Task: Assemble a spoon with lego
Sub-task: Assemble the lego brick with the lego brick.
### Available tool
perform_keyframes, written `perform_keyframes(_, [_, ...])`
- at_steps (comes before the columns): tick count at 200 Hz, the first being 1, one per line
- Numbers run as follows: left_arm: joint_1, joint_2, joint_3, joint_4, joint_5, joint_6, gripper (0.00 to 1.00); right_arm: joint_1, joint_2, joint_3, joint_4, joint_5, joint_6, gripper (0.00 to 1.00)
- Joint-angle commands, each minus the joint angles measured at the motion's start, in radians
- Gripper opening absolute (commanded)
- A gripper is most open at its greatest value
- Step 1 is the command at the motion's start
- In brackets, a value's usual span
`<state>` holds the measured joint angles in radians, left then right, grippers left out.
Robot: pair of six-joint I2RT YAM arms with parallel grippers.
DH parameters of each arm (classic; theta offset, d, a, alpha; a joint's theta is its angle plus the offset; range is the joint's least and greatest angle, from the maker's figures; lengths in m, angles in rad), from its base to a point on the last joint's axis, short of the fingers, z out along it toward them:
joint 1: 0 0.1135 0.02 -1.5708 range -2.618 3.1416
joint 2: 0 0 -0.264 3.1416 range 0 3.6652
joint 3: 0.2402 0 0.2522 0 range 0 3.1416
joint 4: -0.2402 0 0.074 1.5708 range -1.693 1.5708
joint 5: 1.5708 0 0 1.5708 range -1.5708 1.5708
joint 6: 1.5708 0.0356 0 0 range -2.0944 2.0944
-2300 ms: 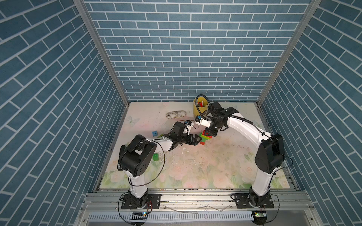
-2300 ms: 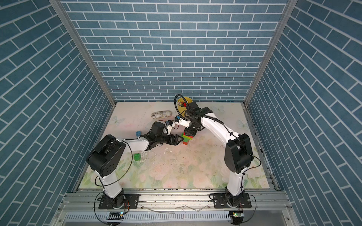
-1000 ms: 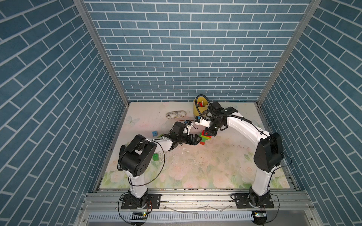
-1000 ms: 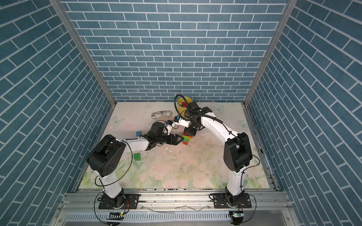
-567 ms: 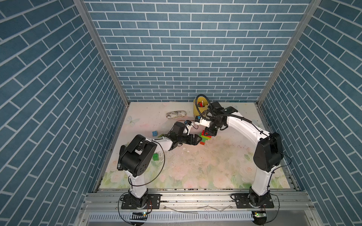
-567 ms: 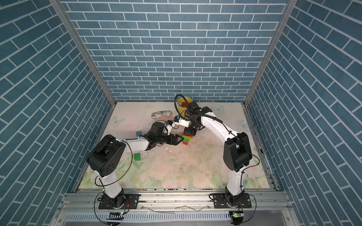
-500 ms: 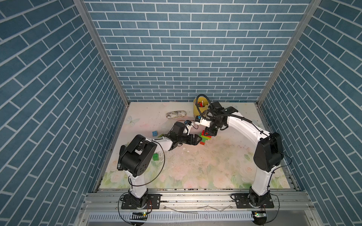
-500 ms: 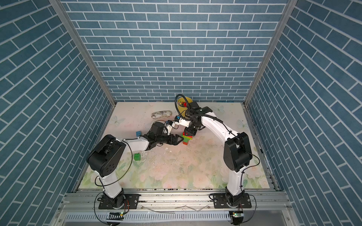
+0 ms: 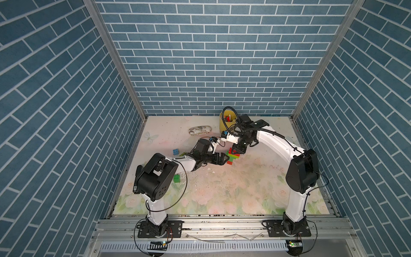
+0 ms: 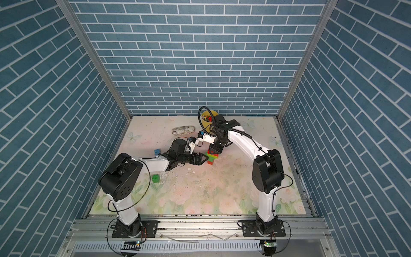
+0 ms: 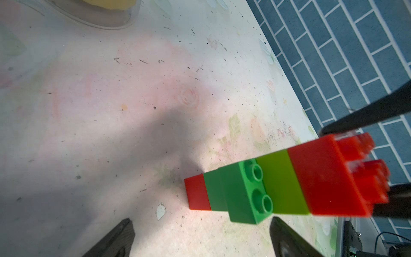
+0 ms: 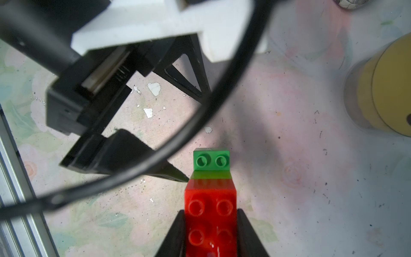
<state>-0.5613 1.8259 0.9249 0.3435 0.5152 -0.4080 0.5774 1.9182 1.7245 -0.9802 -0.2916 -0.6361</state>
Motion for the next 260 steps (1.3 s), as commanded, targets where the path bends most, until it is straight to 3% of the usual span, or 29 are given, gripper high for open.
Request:
perform_keyframes(1, [0.005, 0.001, -0.009, 0.006, 0.002, 0.003, 0.97, 0.009, 0.056, 0.008, -0.09, 0.037, -0.001, 0.27])
perform_keyframes(38, [0.005, -0.003, -0.013, 0.006, 0.0, 0.003, 0.97, 0.015, 0.061, 0.055, -0.099, 0.056, -0.002, 0.37])
perform_keyframes(110, [0.006, -0.003, -0.015, 0.005, -0.006, 0.004, 0.97, 0.032, 0.062, 0.081, -0.105, 0.064, -0.002, 0.46])
perform_keyframes(136, [0.005, -0.005, -0.017, 0.005, -0.005, 0.003, 0.97, 0.032, 0.062, 0.093, -0.099, 0.075, 0.007, 0.7])
perform_keyframes(190, [0.008, -0.059, -0.016, -0.052, -0.03, 0.023, 0.97, 0.032, 0.025, 0.088, -0.088, 0.083, 0.013, 0.87])
perform_keyframes(230, [0.018, -0.226, 0.015, -0.311, -0.11, 0.091, 0.97, 0.036, -0.094, 0.037, -0.031, 0.059, 0.048, 0.91])
perform_keyframes(245, [0.028, -0.318, 0.044, -0.505, -0.194, 0.124, 0.97, 0.036, -0.157, -0.01, 0.025, 0.058, 0.064, 0.93])
perform_keyframes(260, [0.036, -0.408, 0.087, -0.74, -0.357, 0.108, 0.96, 0.035, -0.221, -0.075, 0.105, 0.067, 0.086, 0.93])
